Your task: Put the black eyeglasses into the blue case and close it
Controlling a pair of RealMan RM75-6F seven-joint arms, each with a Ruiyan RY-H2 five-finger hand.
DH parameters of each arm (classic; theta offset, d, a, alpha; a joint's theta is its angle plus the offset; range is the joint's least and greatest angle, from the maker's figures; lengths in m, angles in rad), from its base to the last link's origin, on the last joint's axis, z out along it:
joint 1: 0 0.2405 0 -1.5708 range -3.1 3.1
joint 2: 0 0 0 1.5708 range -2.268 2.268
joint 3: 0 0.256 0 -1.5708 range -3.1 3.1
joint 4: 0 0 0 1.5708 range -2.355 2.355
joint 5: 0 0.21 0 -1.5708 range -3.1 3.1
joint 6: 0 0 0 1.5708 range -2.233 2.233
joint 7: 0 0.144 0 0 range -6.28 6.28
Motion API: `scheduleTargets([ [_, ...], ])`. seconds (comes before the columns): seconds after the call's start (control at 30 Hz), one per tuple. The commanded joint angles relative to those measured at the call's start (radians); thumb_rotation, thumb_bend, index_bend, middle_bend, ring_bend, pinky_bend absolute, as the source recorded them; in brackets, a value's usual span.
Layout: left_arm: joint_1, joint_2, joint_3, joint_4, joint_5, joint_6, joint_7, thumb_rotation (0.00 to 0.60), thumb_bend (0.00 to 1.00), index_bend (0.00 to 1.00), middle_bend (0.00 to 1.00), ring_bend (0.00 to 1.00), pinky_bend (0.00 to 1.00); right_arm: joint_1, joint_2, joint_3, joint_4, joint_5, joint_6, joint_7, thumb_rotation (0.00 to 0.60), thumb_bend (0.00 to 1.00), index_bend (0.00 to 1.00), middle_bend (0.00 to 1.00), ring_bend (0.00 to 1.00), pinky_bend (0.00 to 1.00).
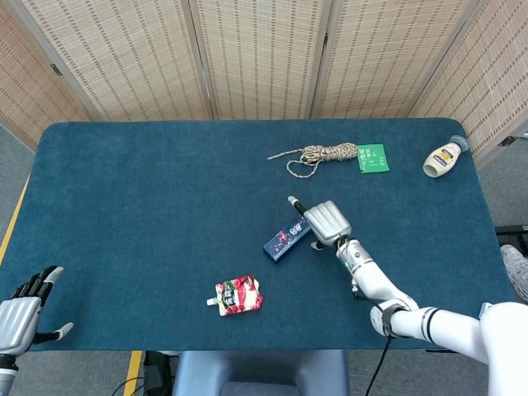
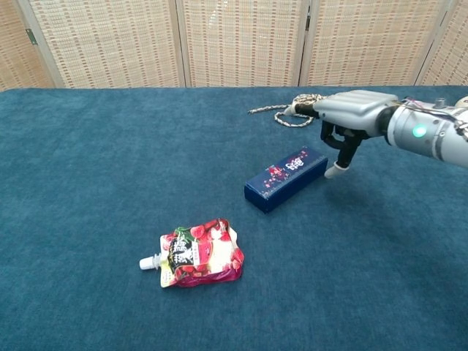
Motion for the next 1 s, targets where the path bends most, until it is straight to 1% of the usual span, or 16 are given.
scheduleTargets([
  [0.03, -0.001, -0.013, -0.014, 0.005, -0.006, 0.016, 0.013, 0.6, 0.2, 0.08, 0.1, 0.12, 0.23, -0.076, 0.08, -0.021, -0.093, -0.048, 0.113, 0.026, 0.6, 0.09, 0.01, 0.79, 0.99, 0.92],
  [0.1, -0.003, -0.019, -0.022, 0.007, -0.006, 0.025, 0.021, 0.6, 0.19, 0.08, 0.1, 0.12, 0.23, -0.115, 0.117, -0.037, -0.133, -0.074, 0.173, 0.033, 0.6, 0.13, 0.02, 0.76, 0.95, 0.92],
  [0.17, -0.006, -0.026, -0.031, 0.008, -0.008, 0.034, 0.03, 0.6, 0.2, 0.08, 0.1, 0.12, 0.23, -0.165, 0.162, -0.057, -0.178, -0.1, 0.24, 0.038, 0.6, 0.18, 0.09, 0.72, 0.88, 0.92],
  [0.27, -0.008, -0.037, -0.044, 0.004, -0.013, 0.048, 0.045, 0.6, 0.19, 0.08, 0.1, 0.12, 0.23, -0.244, 0.22, -0.082, -0.237, -0.14, 0.35, 0.062, 0.6, 0.21, 0.16, 0.71, 0.82, 0.92],
  [0.33, -0.009, -0.045, -0.05, 0.003, -0.015, 0.056, 0.054, 0.6, 0.19, 0.08, 0.1, 0.12, 0.23, -0.293, 0.252, -0.099, -0.262, -0.169, 0.413, 0.088, 0.6, 0.21, 0.19, 0.69, 0.77, 0.91],
  [0.37, -0.009, -0.051, -0.054, 0.001, -0.017, 0.06, 0.06, 0.6, 0.19, 0.08, 0.1, 0.12, 0.23, -0.326, 0.274, -0.112, -0.276, -0.187, 0.451, 0.105, 0.6, 0.22, 0.2, 0.67, 0.73, 0.89],
  [0.43, -0.009, -0.065, -0.064, 0.0, -0.023, 0.073, 0.066, 0.6, 0.2, 0.08, 0.1, 0.12, 0.23, -0.379, 0.309, -0.134, -0.295, -0.214, 0.51, 0.131, 0.6, 0.23, 0.21, 0.62, 0.65, 0.81],
  [0.53, -0.008, -0.095, -0.082, 0.009, -0.024, 0.103, 0.08, 0.6, 0.2, 0.08, 0.1, 0.12, 0.23, -0.446, 0.355, -0.168, -0.308, -0.261, 0.576, 0.184, 0.6, 0.23, 0.21, 0.52, 0.47, 0.58],
  [0.57, -0.009, -0.103, -0.087, 0.013, -0.022, 0.113, 0.085, 0.6, 0.2, 0.08, 0.1, 0.12, 0.23, -0.465, 0.365, -0.175, -0.305, -0.275, 0.598, 0.195, 0.6, 0.23, 0.21, 0.49, 0.42, 0.53],
  [0.63, -0.009, -0.117, -0.097, 0.02, -0.017, 0.131, 0.095, 0.6, 0.2, 0.08, 0.1, 0.12, 0.23, -0.502, 0.38, -0.189, -0.299, -0.297, 0.637, 0.212, 0.6, 0.23, 0.21, 0.47, 0.39, 0.5],
  [0.77, -0.008, -0.138, -0.111, 0.026, -0.009, 0.164, 0.107, 0.6, 0.2, 0.08, 0.1, 0.12, 0.23, -0.573, 0.406, -0.21, -0.3, -0.324, 0.703, 0.23, 0.6, 0.23, 0.21, 0.47, 0.38, 0.49],
  [1.0, -0.009, -0.133, -0.102, 0.006, -0.016, 0.15, 0.127, 0.6, 0.2, 0.08, 0.1, 0.12, 0.23, -0.64, 0.42, -0.215, -0.317, -0.331, 0.733, 0.25, 0.6, 0.23, 0.22, 0.47, 0.38, 0.49],
])
